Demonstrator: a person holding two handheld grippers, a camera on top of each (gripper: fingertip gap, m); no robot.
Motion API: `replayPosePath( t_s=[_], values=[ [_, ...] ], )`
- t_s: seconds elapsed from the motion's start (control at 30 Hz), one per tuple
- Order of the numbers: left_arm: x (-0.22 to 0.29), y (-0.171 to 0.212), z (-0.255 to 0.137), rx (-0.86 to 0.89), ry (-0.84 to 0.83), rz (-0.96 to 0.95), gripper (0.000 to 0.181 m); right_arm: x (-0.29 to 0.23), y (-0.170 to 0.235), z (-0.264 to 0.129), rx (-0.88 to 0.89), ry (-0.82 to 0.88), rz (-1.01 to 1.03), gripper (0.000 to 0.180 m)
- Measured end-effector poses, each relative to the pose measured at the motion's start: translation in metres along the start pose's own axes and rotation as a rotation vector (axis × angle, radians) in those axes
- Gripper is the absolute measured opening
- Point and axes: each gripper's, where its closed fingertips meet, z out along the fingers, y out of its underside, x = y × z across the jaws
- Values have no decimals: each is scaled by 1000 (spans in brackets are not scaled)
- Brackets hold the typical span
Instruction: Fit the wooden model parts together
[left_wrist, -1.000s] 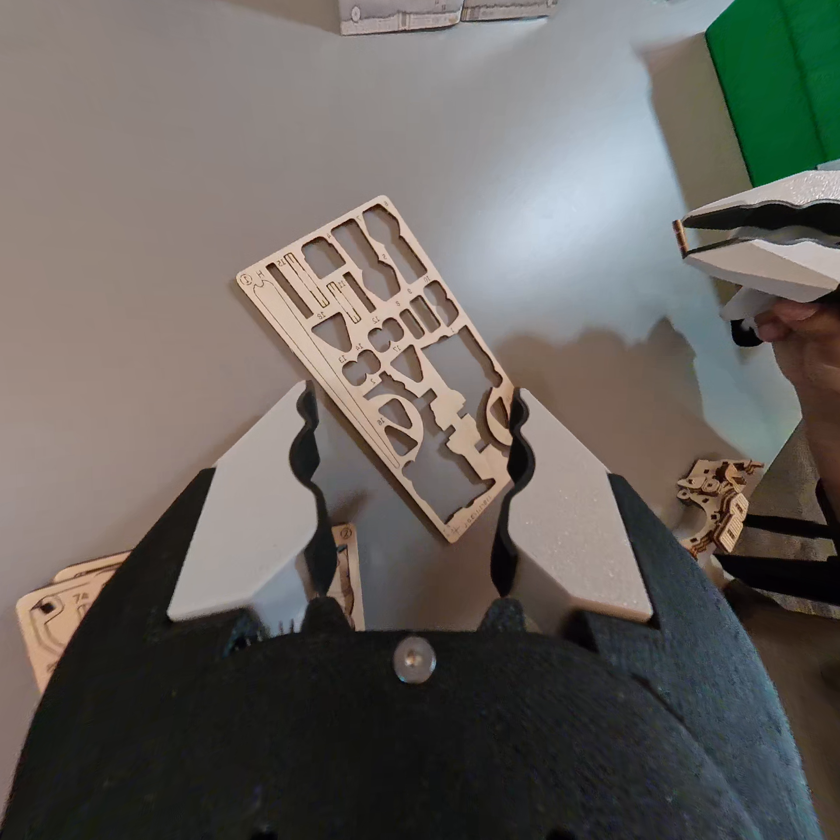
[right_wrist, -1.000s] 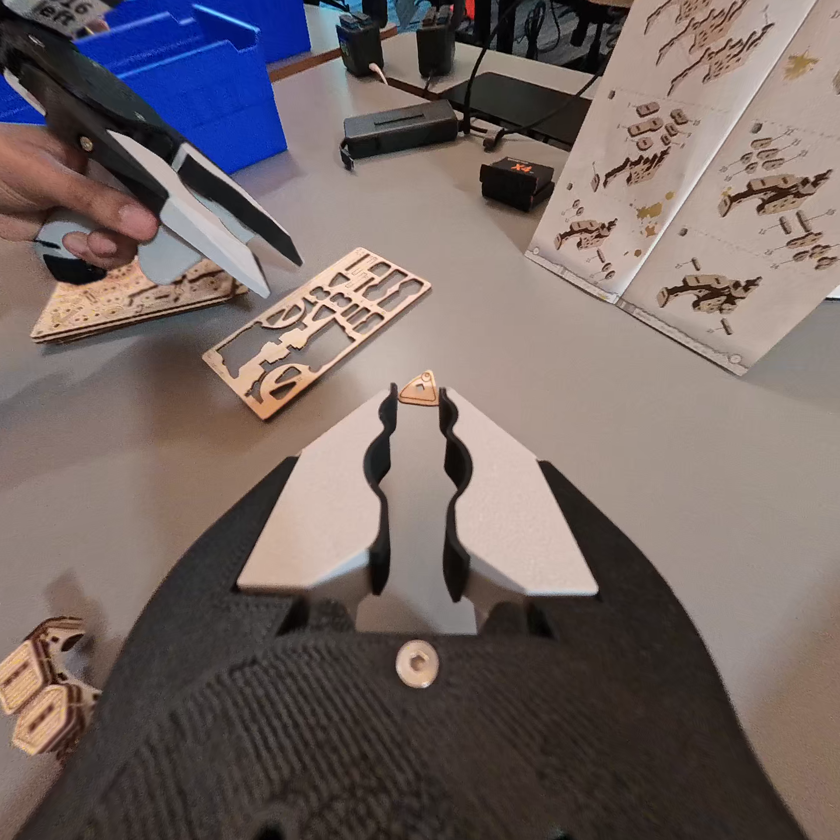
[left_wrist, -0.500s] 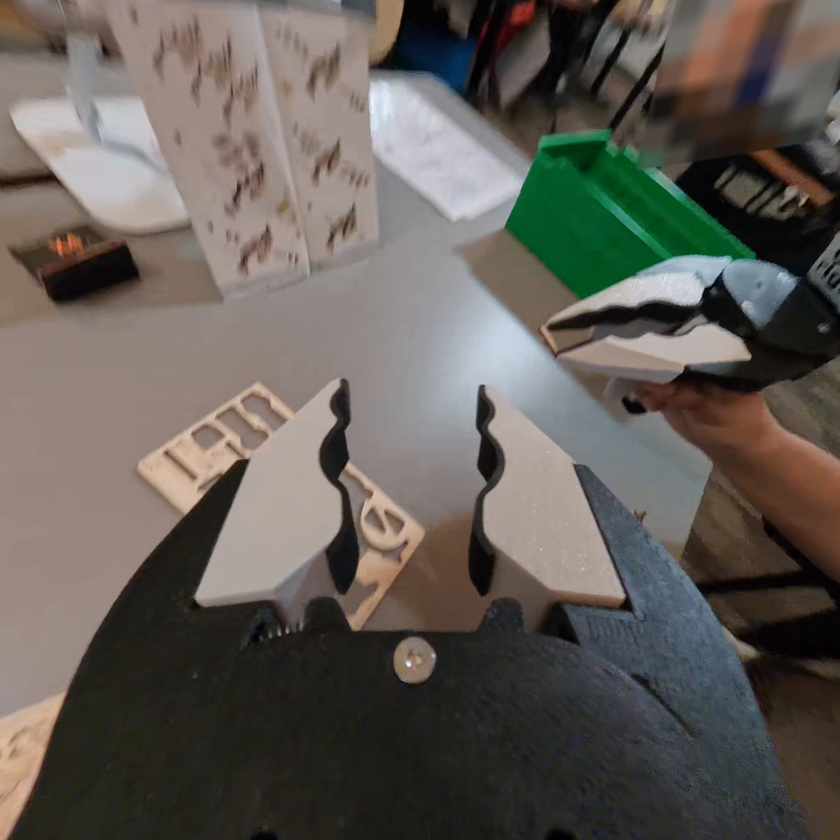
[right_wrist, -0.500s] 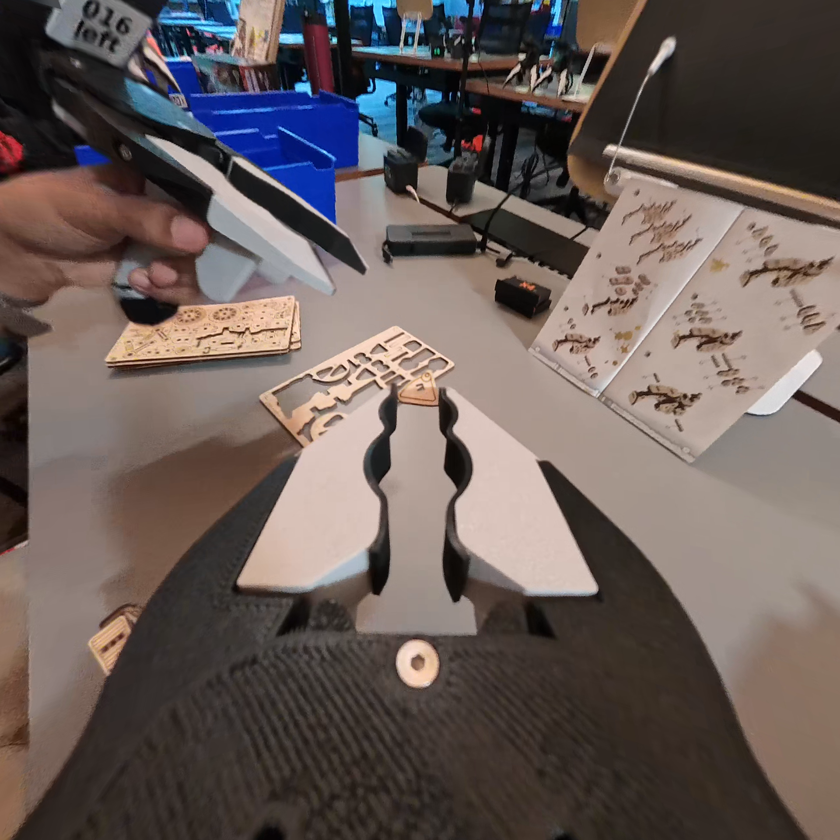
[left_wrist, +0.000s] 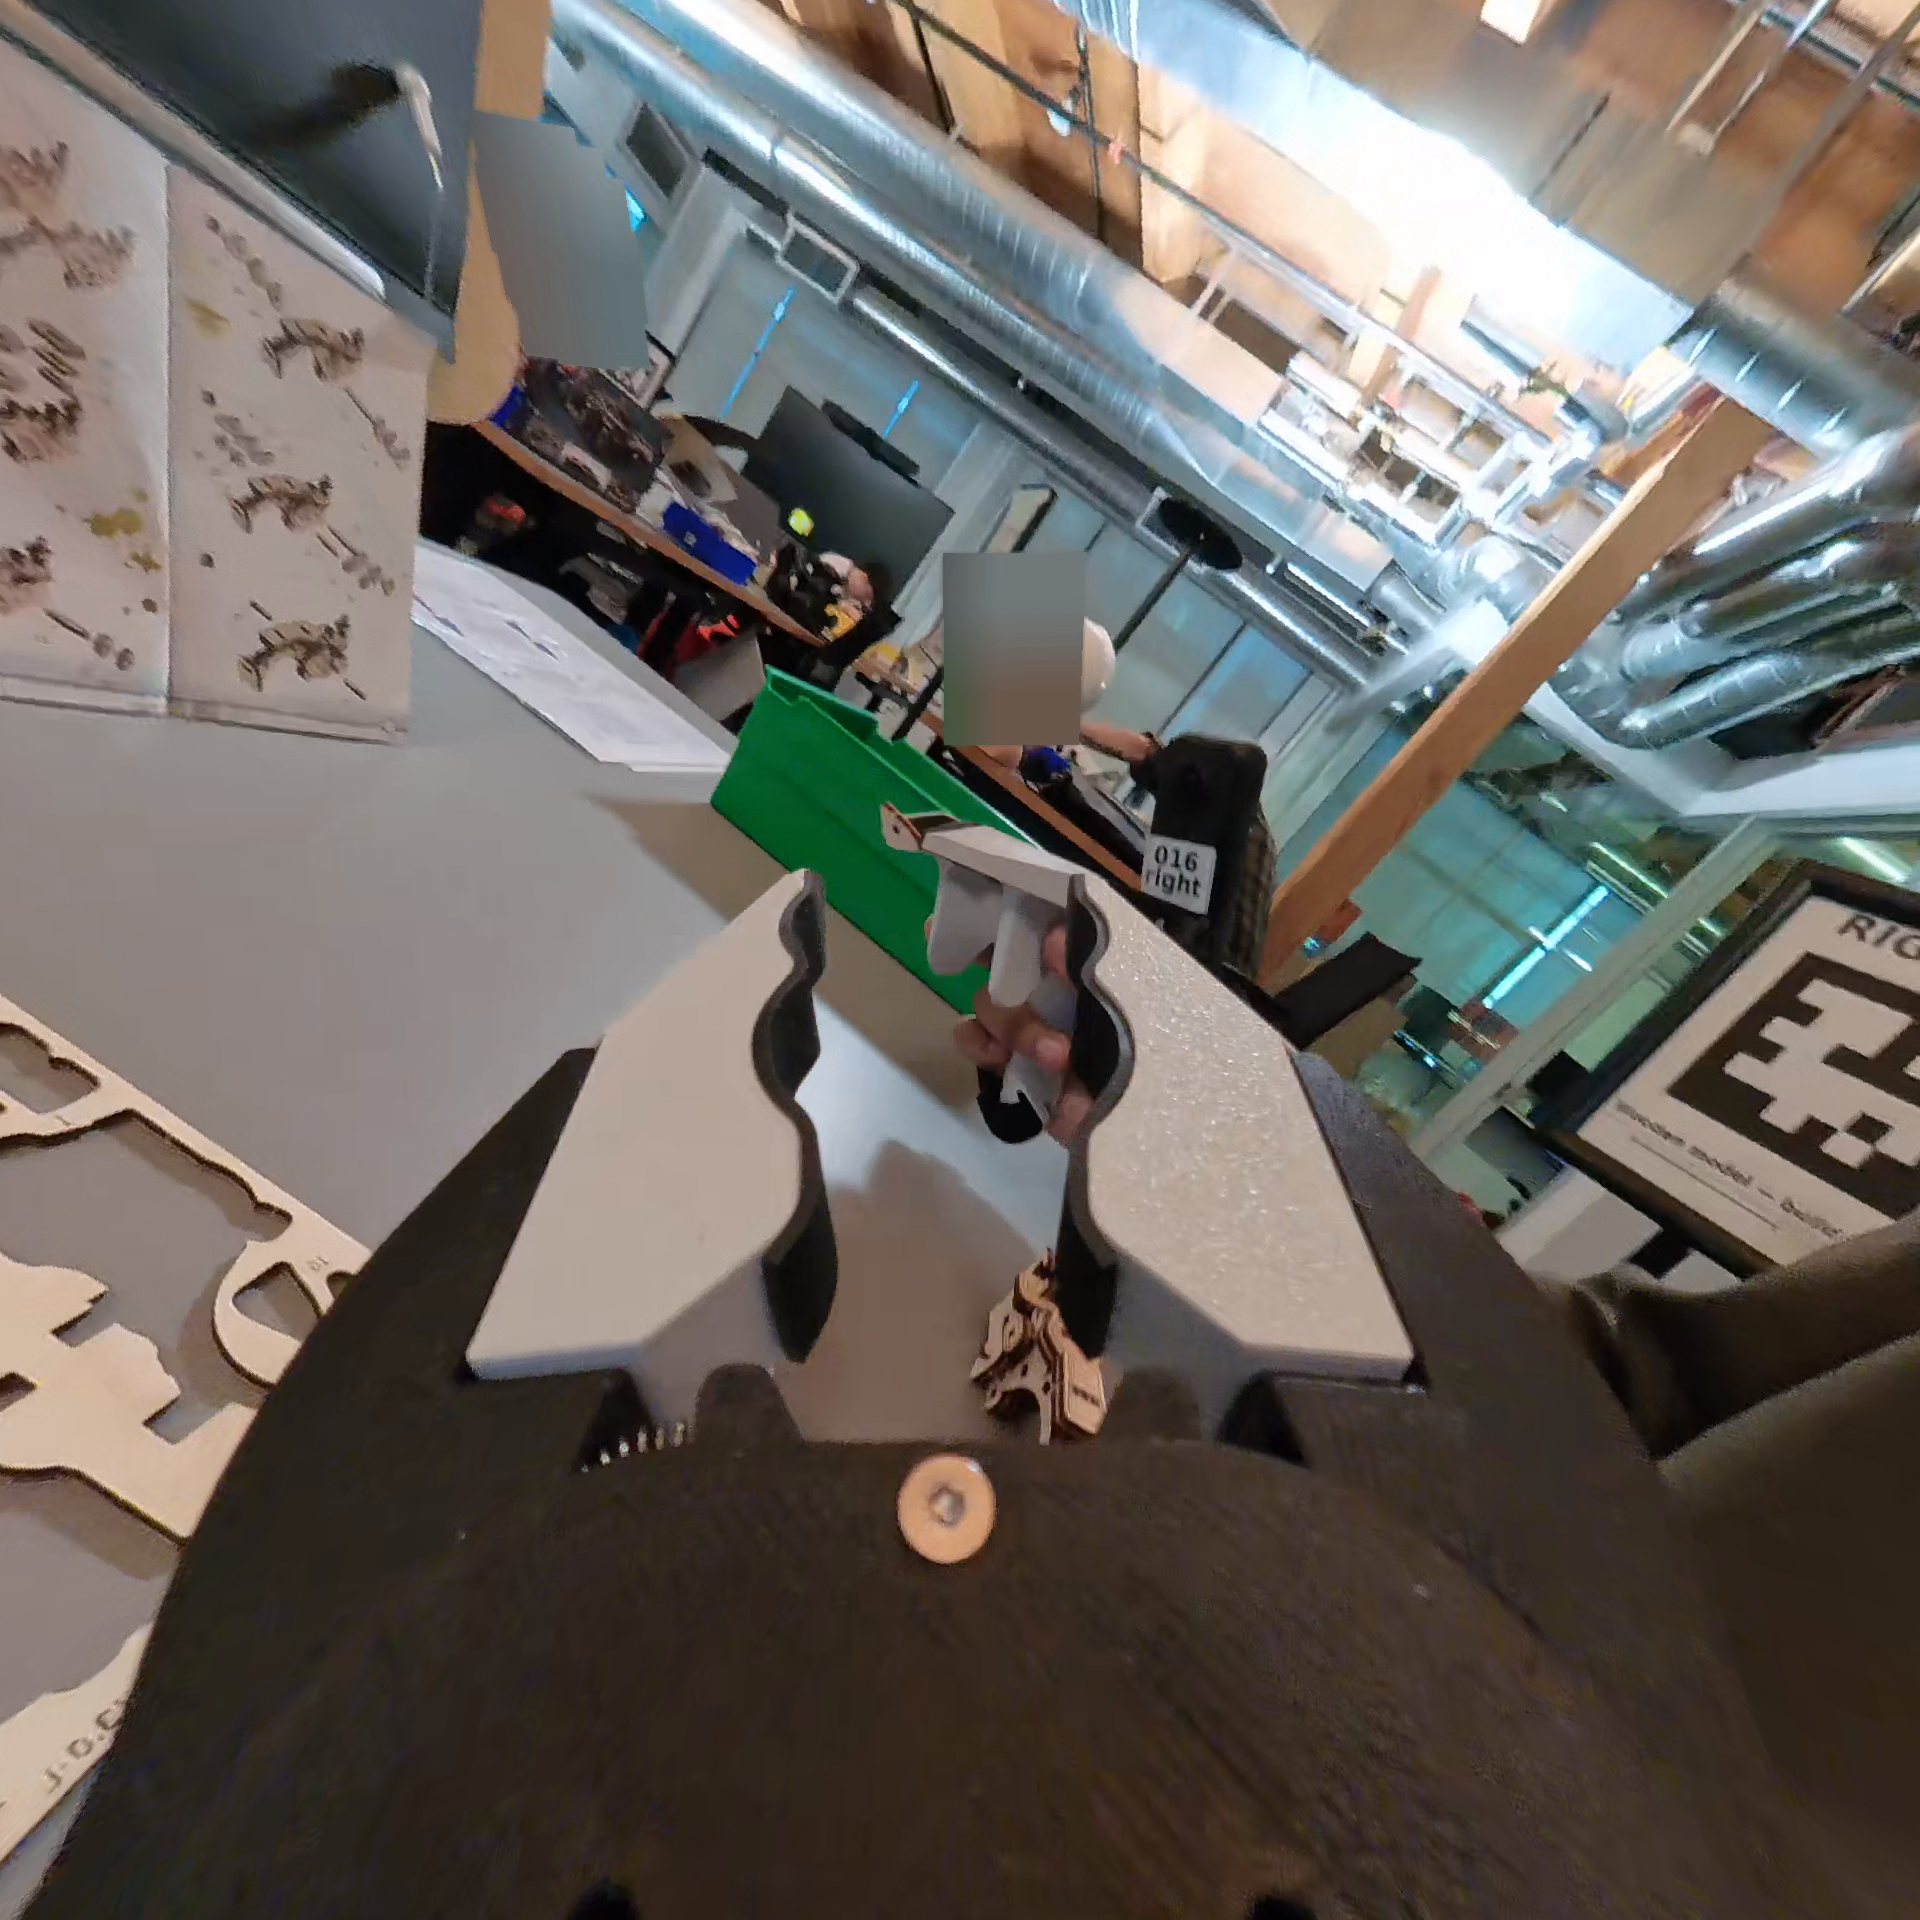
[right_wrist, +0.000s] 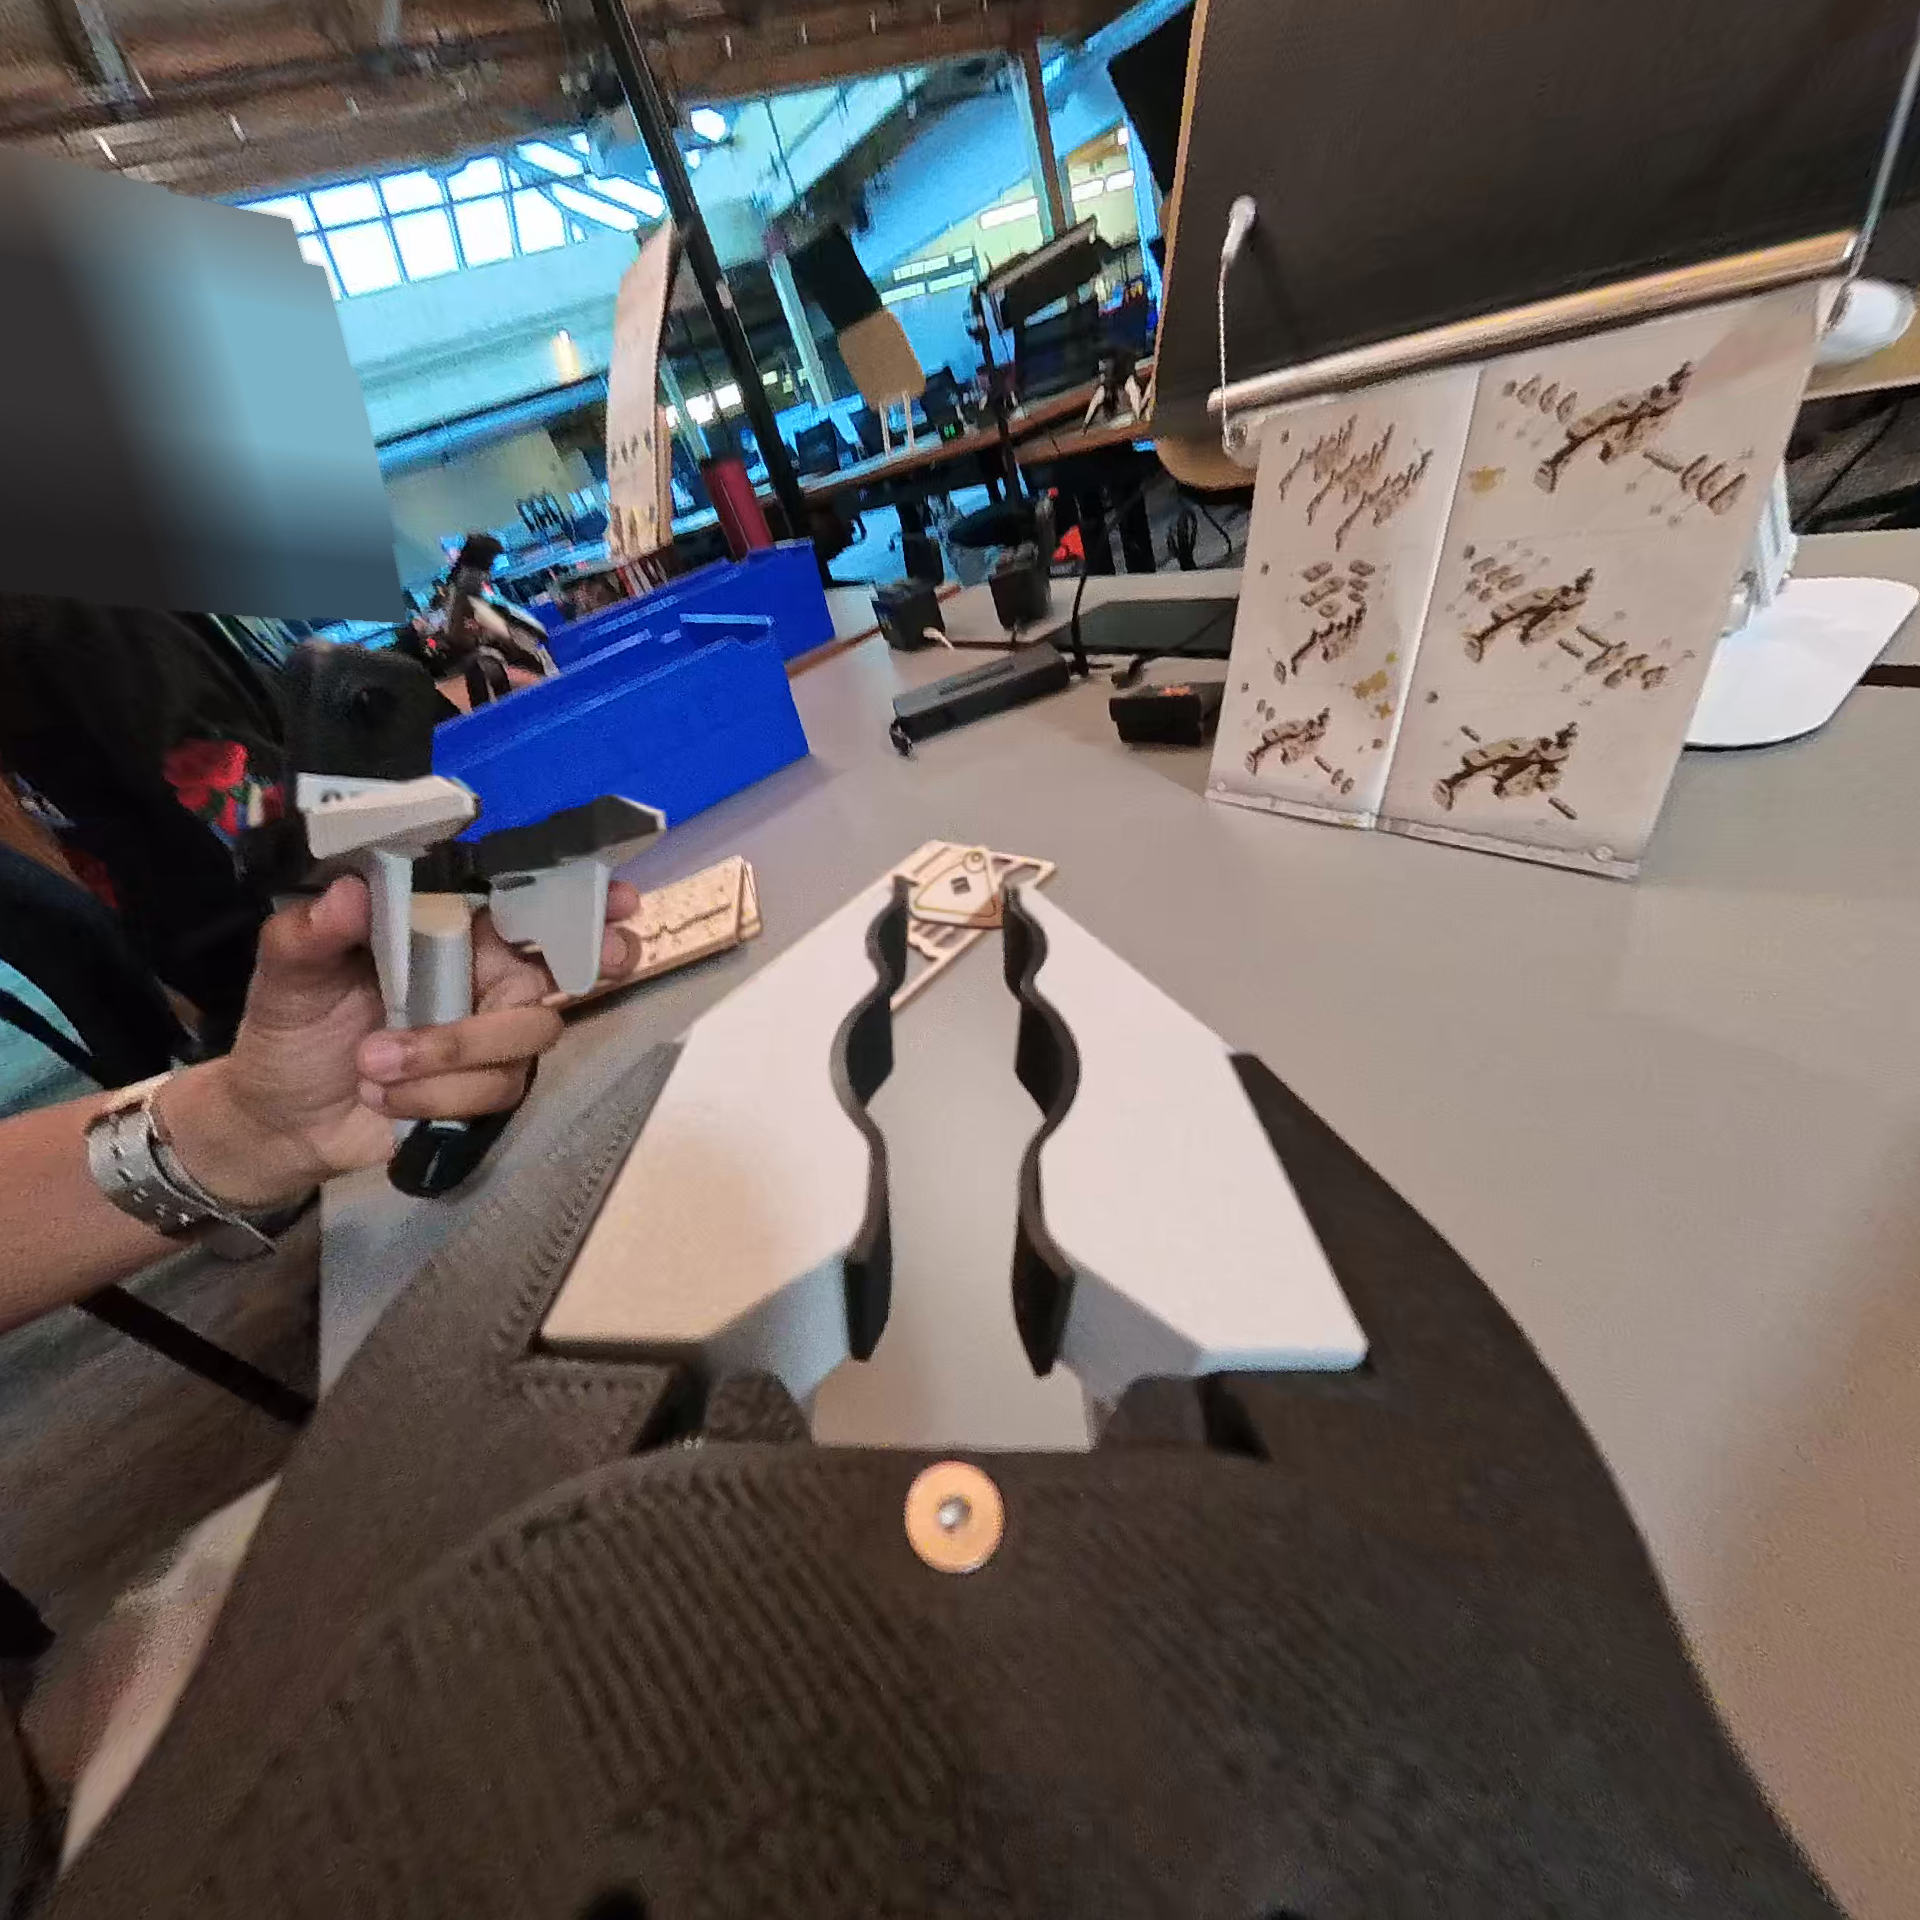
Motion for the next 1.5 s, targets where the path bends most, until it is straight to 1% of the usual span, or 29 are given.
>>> replayPosePath(
  t_s=[0.1, 0.2, 0.3, 0.4, 0.47, 0.6, 0.87, 1.07, 1.37, 1.5],
  values=[
    [-4, 16, 3, -88, 8, 25, 44, 0, 7, 3, -42, -15, -33, 16],
    [-10, 27, 3, -137, -2, 58, 44, -10, 12, 8, -65, -77, -72, 16],
    [-15, 31, 5, -132, 14, -10, 43, -19, 29, 16, -143, -133, -142, 16],
    [-18, 37, 7, -138, 32, -94, 43, -14, 51, 22, -252, -102, -239, 16],
    [-20, 42, 9, -156, 27, -109, 43, -16, 59, 25, -278, -117, -258, 16],
    [-21, 47, 10, -185, 26, -118, 42, -30, 61, 27, -272, -192, -255, 16],
    [-20, 50, 10, -201, 53, -177, 39, -51, 67, 29, -282, -275, -282, 17],
    [-18, 50, 9, -196, 58, -175, 35, -55, 73, 30, -307, -282, -303, 17],
    [-20, 52, 10, -209, 40, -174, 35, -61, 69, 30, -278, -301, -288, 16],
    [-21, 52, 10, -208, 40, -179, 35, -65, 66, 30, -261, -299, -319, 16]
  ],
)
